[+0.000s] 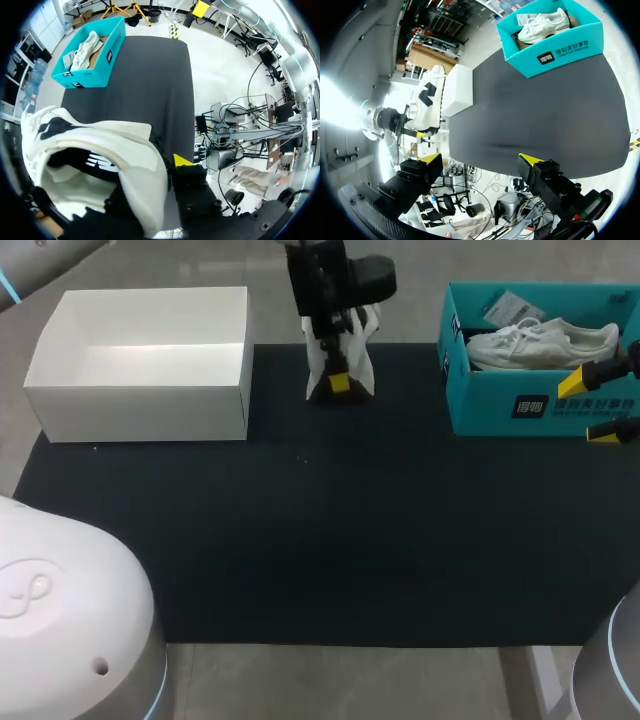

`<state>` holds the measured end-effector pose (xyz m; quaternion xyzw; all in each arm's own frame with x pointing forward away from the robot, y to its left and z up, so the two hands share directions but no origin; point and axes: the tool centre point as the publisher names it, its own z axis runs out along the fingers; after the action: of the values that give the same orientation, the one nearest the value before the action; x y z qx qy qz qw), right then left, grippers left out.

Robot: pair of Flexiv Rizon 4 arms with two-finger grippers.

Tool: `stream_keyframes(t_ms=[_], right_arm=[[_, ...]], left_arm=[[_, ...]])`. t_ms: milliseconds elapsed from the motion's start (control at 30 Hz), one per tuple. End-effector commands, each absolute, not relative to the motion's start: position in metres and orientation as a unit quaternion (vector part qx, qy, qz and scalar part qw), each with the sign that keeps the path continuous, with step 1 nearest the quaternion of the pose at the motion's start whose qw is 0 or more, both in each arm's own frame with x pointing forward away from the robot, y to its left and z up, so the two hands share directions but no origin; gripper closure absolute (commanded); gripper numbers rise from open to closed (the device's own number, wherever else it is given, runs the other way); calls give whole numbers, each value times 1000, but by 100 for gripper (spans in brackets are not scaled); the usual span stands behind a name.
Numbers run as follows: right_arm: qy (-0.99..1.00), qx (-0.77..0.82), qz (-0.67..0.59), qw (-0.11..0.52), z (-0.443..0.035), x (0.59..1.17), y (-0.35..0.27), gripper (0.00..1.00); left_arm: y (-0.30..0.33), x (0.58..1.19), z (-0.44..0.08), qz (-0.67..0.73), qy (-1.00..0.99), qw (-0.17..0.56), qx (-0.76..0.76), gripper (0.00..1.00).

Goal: Take the shoe out of the shoebox, open the shoe tongue, remove and reinsert the insole, then place the shoe into the shoebox

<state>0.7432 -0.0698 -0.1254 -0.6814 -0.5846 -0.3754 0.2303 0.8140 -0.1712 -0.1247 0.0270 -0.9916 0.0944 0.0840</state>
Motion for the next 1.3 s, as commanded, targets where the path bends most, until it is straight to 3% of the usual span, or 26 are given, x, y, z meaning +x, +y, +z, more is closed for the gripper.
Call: stream_keyframes(t_ms=[33, 367, 700, 1300], right_arm=[[-584, -682, -375, 230, -126, 743, -69, 0], [-584, -682, -375, 230, -126, 743, -69, 0], [-584, -682, -375, 230, -126, 743, -69, 0], [-584, -682, -375, 230, -126, 743, -69, 0]], left_arm=[[-142, 825, -118, 86, -992, 85, 16, 100], [-87, 859, -112, 62, -997, 39, 7, 100], [-26, 889, -110, 50, -995, 80, -43, 100], [67, 924, -112, 26, -998, 50, 16, 100]])
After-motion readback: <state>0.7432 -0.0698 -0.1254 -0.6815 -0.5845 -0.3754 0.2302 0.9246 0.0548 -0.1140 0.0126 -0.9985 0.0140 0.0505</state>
